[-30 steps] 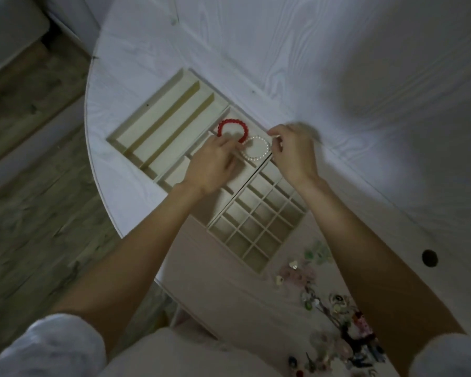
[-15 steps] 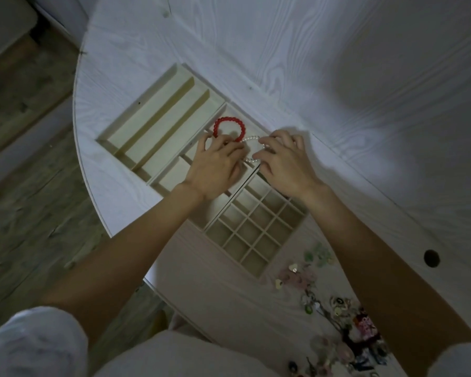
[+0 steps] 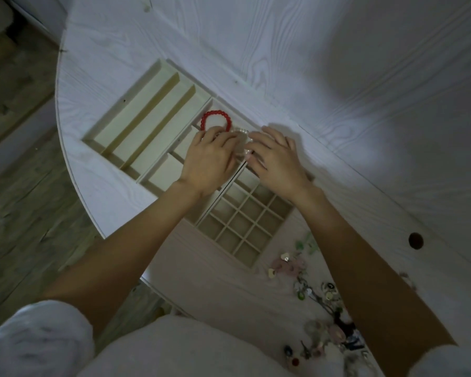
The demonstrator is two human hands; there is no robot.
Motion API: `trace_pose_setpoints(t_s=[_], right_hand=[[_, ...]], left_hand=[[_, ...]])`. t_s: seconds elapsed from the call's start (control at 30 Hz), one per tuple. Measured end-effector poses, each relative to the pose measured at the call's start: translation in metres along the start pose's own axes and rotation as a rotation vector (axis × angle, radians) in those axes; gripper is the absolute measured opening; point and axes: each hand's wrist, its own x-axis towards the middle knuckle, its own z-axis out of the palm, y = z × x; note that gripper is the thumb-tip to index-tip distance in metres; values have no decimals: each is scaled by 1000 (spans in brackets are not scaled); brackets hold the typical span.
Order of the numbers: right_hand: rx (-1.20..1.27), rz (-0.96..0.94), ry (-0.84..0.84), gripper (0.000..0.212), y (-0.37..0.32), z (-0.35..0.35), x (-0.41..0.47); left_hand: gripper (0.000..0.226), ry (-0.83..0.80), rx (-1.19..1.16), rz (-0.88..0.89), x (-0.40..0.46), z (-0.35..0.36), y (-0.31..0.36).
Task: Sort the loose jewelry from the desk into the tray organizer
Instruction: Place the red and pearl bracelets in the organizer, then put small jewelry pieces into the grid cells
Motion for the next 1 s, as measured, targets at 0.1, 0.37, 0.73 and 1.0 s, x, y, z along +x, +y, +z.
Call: trace_pose_setpoints(t_s=[0.1, 0.37, 0.73, 1.0], right_hand=[[143, 66, 176, 32, -6, -16, -25], [75, 347, 277, 20, -14, -7, -187], [-74, 496, 208, 34, -13, 53, -294], [51, 234, 229, 34, -33, 42, -261]], left_hand=[[29, 19, -154, -107, -21, -19, 26], [27, -214, -561, -59, -106, -26, 125], [41, -390, -293, 153, -153, 6, 181], [19, -289, -393, 168, -184, 2, 167]])
